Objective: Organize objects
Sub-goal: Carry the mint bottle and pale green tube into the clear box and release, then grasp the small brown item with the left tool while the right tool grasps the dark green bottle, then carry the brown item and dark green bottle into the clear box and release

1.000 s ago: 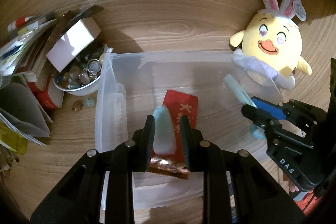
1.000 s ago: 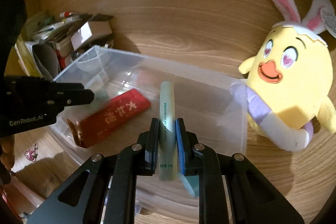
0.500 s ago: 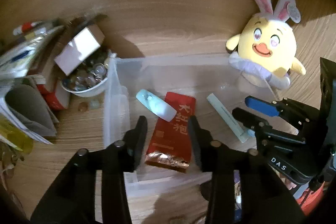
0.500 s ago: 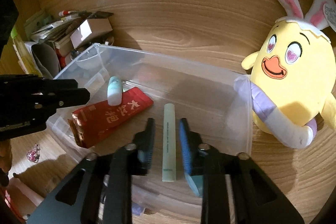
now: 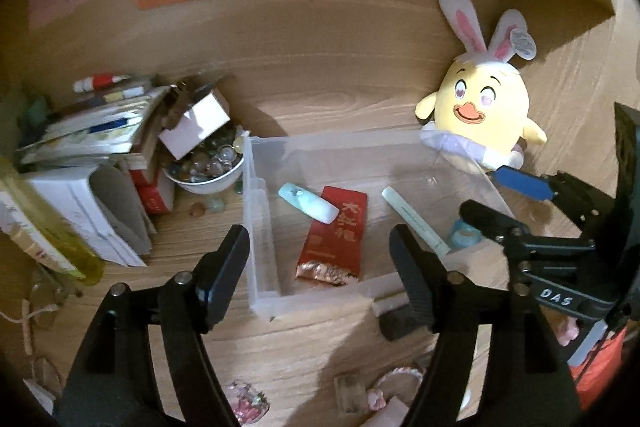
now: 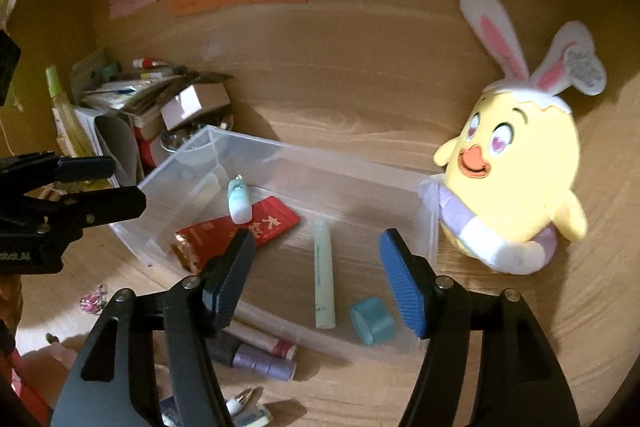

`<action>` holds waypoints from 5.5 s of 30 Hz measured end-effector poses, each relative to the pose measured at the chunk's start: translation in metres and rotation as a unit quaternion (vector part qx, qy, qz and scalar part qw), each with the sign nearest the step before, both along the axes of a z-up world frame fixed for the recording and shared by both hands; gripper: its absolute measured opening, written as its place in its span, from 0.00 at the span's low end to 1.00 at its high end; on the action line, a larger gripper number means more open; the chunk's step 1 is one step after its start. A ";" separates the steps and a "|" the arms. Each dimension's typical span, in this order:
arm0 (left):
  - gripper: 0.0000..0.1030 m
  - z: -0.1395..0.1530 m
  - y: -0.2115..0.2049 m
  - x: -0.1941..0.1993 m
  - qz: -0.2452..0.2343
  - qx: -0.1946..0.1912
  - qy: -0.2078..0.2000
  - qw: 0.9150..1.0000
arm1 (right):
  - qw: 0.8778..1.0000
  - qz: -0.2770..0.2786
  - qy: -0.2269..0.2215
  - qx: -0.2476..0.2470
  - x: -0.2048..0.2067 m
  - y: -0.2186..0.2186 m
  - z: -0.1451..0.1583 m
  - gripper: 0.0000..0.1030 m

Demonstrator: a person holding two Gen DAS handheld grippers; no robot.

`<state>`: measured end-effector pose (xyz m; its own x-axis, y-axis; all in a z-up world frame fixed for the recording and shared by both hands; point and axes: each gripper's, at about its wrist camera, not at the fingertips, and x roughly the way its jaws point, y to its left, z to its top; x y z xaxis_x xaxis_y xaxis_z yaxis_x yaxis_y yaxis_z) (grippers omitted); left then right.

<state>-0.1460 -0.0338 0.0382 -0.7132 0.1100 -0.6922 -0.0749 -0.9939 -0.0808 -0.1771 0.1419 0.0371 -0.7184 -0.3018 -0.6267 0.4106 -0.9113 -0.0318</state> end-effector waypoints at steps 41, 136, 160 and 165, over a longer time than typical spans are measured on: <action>0.54 -0.097 -0.071 0.197 0.075 0.013 -0.050 0.996 | 0.993 0.054 -0.072 -0.071 0.165 -0.019 -0.053 0.68; 0.12 -0.017 0.009 -0.005 -0.035 0.015 0.001 0.999 | 0.995 -0.053 -0.012 -0.077 -0.003 0.042 -0.020 0.51; 0.12 -0.051 0.018 -0.043 -0.037 0.007 -0.044 0.998 | 0.998 -0.038 -0.039 -0.027 -0.018 0.014 -0.047 0.51; 0.14 -0.046 0.016 -0.038 -0.023 0.003 -0.036 0.999 | 0.999 -0.028 -0.037 -0.026 -0.015 0.012 -0.045 0.51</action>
<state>-0.1840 -0.0175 -0.0078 -0.6558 0.1460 -0.7407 -0.1136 -0.9890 -0.0943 -0.1918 0.1543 -0.0075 -0.6873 -0.2967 -0.6631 0.3588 -0.9323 0.0453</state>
